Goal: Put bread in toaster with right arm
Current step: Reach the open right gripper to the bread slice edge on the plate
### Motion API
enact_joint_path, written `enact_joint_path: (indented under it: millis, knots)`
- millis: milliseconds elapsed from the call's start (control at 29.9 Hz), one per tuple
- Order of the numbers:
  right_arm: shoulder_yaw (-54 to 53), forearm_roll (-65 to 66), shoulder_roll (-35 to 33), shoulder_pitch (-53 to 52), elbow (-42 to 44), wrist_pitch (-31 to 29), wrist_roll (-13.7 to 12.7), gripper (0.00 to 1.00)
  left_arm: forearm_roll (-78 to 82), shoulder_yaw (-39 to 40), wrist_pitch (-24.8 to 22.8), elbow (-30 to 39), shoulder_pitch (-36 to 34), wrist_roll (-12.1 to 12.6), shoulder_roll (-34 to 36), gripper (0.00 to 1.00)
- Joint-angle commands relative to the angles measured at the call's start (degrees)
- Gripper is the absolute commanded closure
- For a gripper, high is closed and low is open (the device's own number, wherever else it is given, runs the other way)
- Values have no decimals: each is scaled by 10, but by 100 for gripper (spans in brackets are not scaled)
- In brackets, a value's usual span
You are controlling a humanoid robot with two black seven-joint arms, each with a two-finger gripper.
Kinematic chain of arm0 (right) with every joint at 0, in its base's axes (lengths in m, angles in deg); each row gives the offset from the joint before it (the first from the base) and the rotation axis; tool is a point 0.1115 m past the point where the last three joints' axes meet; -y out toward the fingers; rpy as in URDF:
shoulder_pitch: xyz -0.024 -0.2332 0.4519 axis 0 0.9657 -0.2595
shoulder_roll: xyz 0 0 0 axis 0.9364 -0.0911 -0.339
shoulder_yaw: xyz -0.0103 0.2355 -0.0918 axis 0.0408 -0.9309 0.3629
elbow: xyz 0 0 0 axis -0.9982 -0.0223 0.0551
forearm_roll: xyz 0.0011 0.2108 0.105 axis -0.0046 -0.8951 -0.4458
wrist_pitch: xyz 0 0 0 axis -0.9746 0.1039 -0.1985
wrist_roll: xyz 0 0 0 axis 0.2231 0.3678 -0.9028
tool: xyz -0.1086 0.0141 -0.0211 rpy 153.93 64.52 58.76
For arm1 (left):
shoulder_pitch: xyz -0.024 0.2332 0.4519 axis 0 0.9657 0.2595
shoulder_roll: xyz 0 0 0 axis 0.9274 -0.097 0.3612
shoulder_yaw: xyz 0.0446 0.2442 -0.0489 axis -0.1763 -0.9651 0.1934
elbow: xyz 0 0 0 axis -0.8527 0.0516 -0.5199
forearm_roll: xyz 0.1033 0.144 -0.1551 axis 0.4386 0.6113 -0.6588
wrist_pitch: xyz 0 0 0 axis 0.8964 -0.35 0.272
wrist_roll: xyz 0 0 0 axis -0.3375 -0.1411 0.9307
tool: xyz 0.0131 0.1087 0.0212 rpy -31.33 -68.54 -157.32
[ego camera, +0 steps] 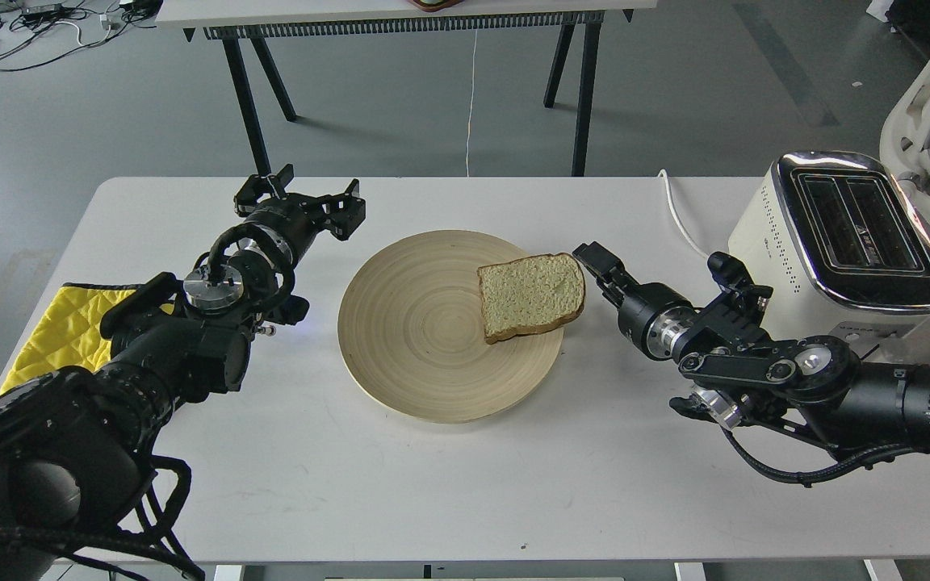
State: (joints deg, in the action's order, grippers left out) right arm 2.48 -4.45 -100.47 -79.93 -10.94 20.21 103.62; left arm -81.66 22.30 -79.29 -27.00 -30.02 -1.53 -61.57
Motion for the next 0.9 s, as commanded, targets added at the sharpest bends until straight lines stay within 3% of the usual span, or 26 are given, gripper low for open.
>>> enact_joint_path:
  millis: [0, 602, 869]
  knots:
    - [2, 2, 0, 1, 0, -1, -4, 30, 0, 0, 0, 0, 0, -1, 0, 0]
    - [1, 2, 13, 1, 2, -4, -14, 35, 0, 0, 0, 0, 0, 0, 0, 0]
    - [1, 2, 14, 1, 5, -4, -14, 49, 0, 0, 0, 0, 0, 0, 1, 0]
